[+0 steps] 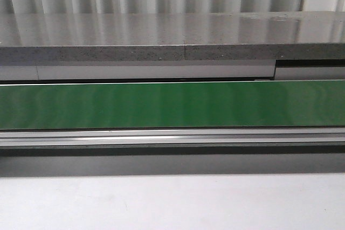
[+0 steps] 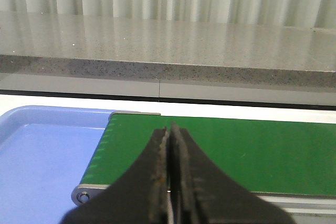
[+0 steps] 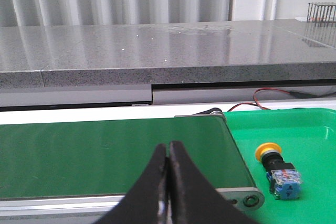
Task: Move button from right to left
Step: 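Move the right gripper down over the yellow-capped button in the green tray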
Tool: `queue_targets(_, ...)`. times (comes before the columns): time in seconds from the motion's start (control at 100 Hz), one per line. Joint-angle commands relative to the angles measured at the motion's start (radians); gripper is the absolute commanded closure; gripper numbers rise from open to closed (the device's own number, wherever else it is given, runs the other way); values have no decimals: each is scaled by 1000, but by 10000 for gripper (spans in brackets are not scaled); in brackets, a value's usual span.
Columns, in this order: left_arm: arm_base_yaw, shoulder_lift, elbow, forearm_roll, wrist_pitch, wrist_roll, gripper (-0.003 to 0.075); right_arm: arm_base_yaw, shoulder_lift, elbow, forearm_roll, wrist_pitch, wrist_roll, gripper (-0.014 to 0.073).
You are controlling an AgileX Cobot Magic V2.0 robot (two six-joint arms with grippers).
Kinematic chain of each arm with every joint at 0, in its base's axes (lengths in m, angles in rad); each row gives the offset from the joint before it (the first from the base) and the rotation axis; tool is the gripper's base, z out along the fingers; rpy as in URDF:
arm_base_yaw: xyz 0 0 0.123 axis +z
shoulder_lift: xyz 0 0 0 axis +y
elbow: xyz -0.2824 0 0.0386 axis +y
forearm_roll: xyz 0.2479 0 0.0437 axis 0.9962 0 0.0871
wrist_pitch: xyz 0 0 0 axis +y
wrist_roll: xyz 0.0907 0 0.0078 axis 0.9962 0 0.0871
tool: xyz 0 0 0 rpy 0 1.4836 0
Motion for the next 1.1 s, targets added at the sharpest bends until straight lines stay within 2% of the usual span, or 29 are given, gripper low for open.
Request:
queue_targets(0.0, 2, -34, 24, -9, -76, 0, 740, -7, -16, -15, -1, -82, -3, 660)
queue_targets(0.36, 2, -34, 24, -9, -76, 0, 740, -7, -15, -44, -1, -52, -3, 660)
queue_targets(0.5, 2, -34, 24, -9, -76, 0, 740, -7, -15, -137, -1, 93, -3, 660)
queue_targets(0.66, 2, -34, 24, -9, -76, 0, 740, -7, -2, -308, -1, 344, -3, 660)
queue_targets(0.86, 2, -34, 24, -9, -76, 0, 740, -7, 140, -528, -6, 646, -3, 660)
queue_targets(1.09, 2, -34, 24, -9, -76, 0, 740, -7, 396, -681, -24, 786, -4, 660)
